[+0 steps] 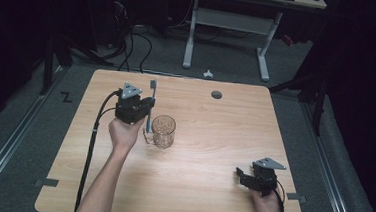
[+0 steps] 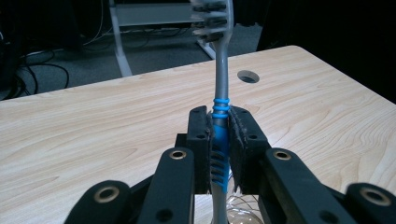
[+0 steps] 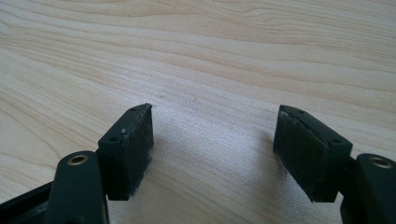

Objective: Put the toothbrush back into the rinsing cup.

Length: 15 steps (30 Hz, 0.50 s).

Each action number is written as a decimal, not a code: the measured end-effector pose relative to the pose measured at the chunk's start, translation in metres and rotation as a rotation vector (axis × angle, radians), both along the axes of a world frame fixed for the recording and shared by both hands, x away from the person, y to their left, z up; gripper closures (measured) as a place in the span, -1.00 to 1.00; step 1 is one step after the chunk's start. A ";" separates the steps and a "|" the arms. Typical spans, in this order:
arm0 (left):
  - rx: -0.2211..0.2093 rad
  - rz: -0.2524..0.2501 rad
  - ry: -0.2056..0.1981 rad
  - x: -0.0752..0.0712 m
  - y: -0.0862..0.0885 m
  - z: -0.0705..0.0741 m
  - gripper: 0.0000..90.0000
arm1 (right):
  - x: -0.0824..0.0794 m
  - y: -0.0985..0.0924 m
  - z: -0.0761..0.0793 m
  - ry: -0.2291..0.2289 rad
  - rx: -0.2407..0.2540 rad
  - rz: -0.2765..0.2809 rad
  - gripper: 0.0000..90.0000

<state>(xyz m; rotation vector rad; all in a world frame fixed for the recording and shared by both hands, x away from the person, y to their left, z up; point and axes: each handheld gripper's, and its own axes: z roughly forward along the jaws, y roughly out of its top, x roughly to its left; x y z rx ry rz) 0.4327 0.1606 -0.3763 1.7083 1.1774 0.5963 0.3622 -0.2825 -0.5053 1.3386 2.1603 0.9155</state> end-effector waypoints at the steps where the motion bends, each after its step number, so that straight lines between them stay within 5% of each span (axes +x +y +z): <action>1: 0.000 0.000 0.000 0.000 0.000 0.000 0.76 | 0.000 0.000 0.000 0.000 0.000 0.000 -0.36; 15: 0.001 -0.008 -0.009 -0.006 0.003 0.000 0.76 | 0.000 0.000 0.000 0.000 0.000 0.000 -0.36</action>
